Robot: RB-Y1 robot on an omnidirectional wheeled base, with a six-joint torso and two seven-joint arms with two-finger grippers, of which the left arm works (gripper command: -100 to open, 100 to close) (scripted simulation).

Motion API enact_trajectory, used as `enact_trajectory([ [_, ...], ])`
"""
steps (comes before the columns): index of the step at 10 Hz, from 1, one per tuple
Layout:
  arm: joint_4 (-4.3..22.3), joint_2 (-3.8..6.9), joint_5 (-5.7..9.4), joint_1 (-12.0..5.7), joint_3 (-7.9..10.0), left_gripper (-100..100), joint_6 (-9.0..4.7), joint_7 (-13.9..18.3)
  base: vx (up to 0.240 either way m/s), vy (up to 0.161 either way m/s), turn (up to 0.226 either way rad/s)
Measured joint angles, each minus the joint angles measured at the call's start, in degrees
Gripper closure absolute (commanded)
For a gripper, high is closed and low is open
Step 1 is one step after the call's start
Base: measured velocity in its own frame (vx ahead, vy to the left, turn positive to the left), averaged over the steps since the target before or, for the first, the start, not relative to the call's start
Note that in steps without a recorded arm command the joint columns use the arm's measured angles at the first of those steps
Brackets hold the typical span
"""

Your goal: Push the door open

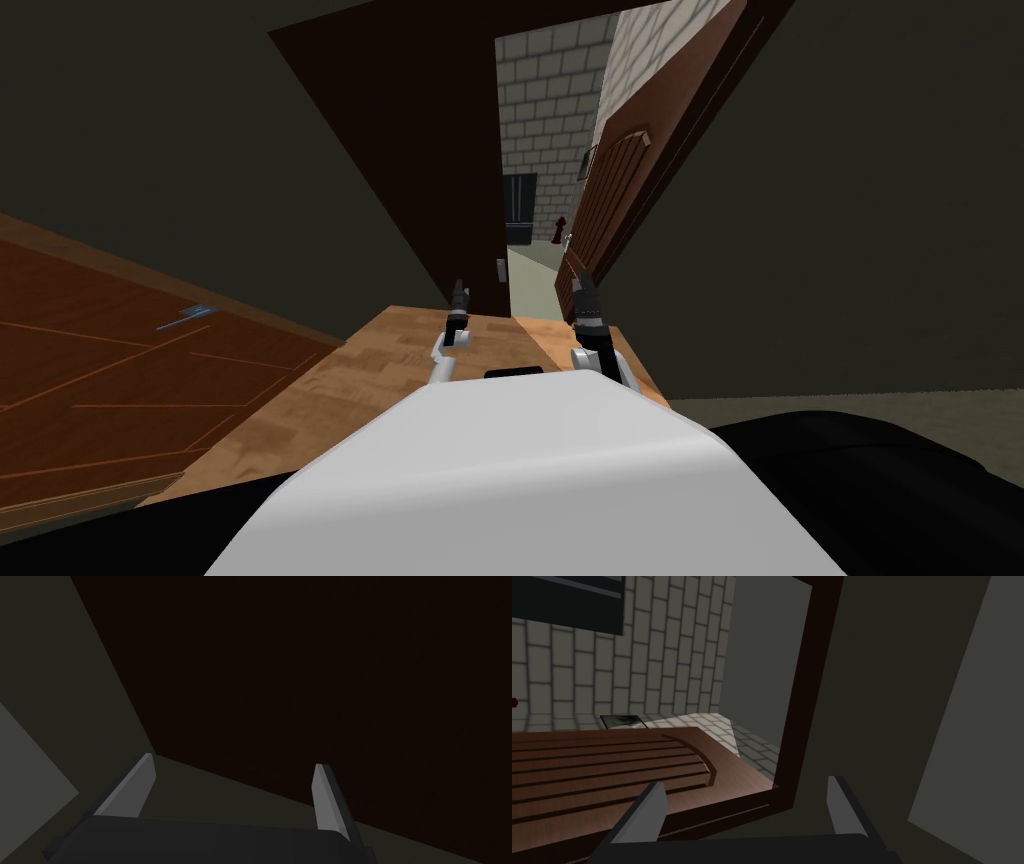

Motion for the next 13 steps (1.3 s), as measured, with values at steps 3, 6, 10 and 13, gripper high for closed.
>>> enact_trajectory([
  [3,4.8,-0.54,0.32,-2.84,-0.2,-100,0.14,-0.7,0.066,0.001,-0.012],
  [6,8.8,-0.62,0.77,-4.82,-0.47,-100,0.39,-1.0,0.051,0.0,-0.008],
  [10,14.1,-0.69,1.28,-7.92,-0.47,-100,0.45,-1.3,0.056,0.004,-0.012],
  [13,18.3,-1.24,1.7,-10.42,-0.72,-100,0.93,-1.8,0.08,0.002,-0.011],
])
